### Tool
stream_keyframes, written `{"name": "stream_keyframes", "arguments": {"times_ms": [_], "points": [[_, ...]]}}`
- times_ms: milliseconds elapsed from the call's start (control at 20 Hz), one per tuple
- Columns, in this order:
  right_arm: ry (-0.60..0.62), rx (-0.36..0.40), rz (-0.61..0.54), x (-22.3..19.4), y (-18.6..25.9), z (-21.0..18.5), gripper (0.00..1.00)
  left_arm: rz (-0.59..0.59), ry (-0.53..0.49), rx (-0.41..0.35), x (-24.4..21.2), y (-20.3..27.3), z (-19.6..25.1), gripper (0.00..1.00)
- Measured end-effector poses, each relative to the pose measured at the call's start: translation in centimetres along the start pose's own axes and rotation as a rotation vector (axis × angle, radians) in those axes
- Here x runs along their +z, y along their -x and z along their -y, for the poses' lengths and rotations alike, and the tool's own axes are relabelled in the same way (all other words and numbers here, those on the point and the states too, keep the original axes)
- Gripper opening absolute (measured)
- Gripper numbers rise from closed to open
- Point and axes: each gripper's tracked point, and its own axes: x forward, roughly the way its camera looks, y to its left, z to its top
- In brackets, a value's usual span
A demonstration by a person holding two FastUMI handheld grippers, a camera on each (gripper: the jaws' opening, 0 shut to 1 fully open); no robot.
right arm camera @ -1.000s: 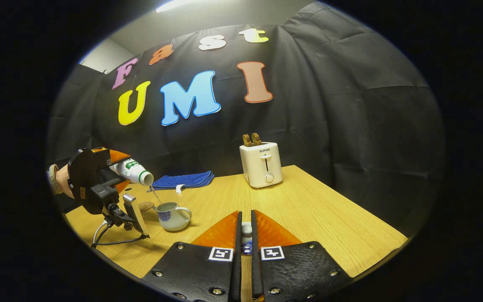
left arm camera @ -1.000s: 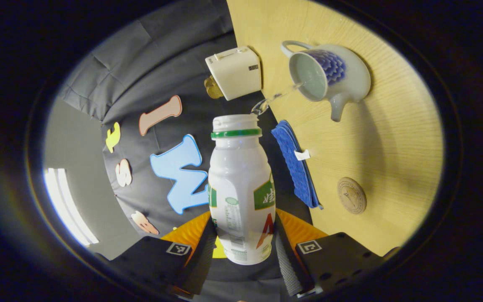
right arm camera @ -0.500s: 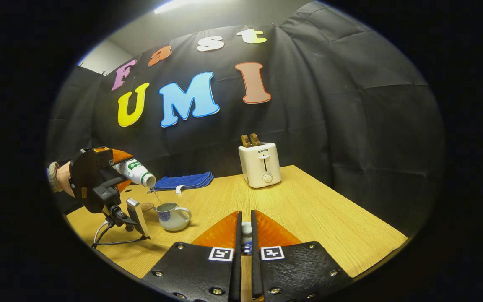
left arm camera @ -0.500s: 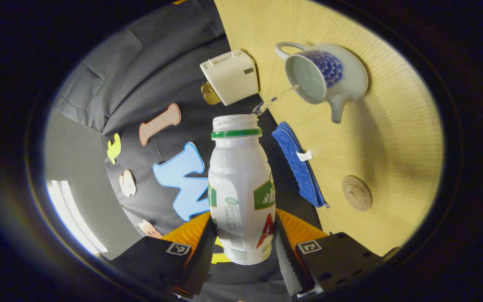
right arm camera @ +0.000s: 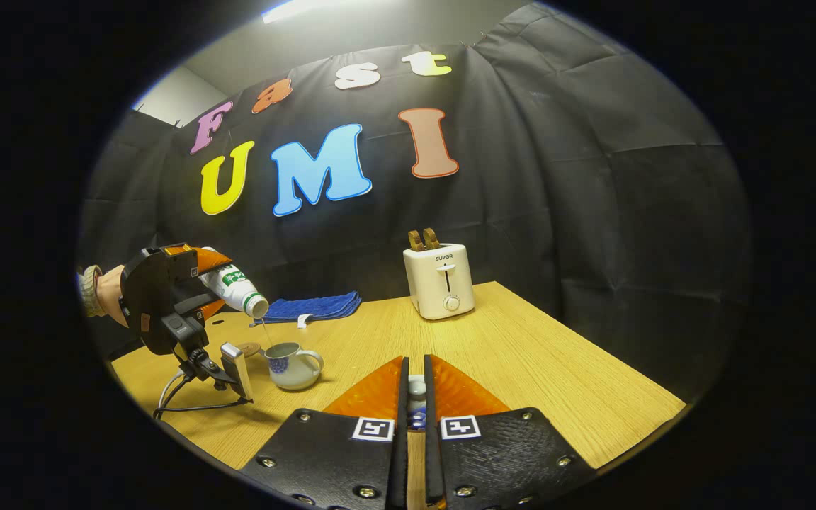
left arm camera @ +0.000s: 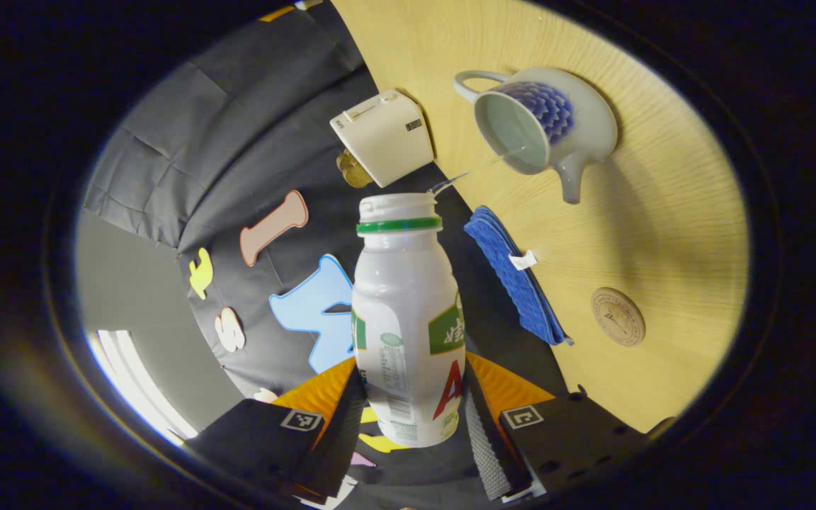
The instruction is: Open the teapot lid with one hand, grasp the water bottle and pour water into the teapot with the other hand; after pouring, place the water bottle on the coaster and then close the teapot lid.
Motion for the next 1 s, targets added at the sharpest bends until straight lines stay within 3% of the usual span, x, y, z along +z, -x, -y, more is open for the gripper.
{"name": "stream_keyframes", "arguments": {"times_ms": [50, 100, 600, 650, 700, 950, 1000], "points": [[-0.001, 0.001, 0.001, 0.1, 0.1, 0.0, 0.10, 0.001, -0.004, 0.002, 0.1, 0.0, 0.0, 0.73], [-0.001, 0.001, 0.002, 0.1, 0.0, 0.0, 0.10, 0.003, -0.010, 0.002, 0.2, -0.1, -0.1, 0.81], [-0.006, 0.006, 0.002, 0.0, 0.2, -0.1, 0.10, 0.015, -0.040, 0.012, 0.8, 0.0, -0.7, 0.81], [-0.006, 0.007, 0.002, 0.0, 0.2, -0.1, 0.10, 0.017, -0.041, 0.013, 0.9, 0.1, -0.7, 0.77], [-0.007, 0.007, 0.001, 0.0, 0.2, -0.1, 0.10, 0.018, -0.043, 0.014, 0.9, 0.1, -0.9, 0.81], [-0.008, 0.008, 0.001, 0.0, 0.2, -0.1, 0.10, 0.021, -0.057, 0.012, 1.1, 0.1, -0.8, 0.81], [-0.010, 0.008, 0.001, 0.0, 0.2, -0.1, 0.10, 0.022, -0.056, 0.009, 1.3, -0.1, -0.9, 0.77]]}}
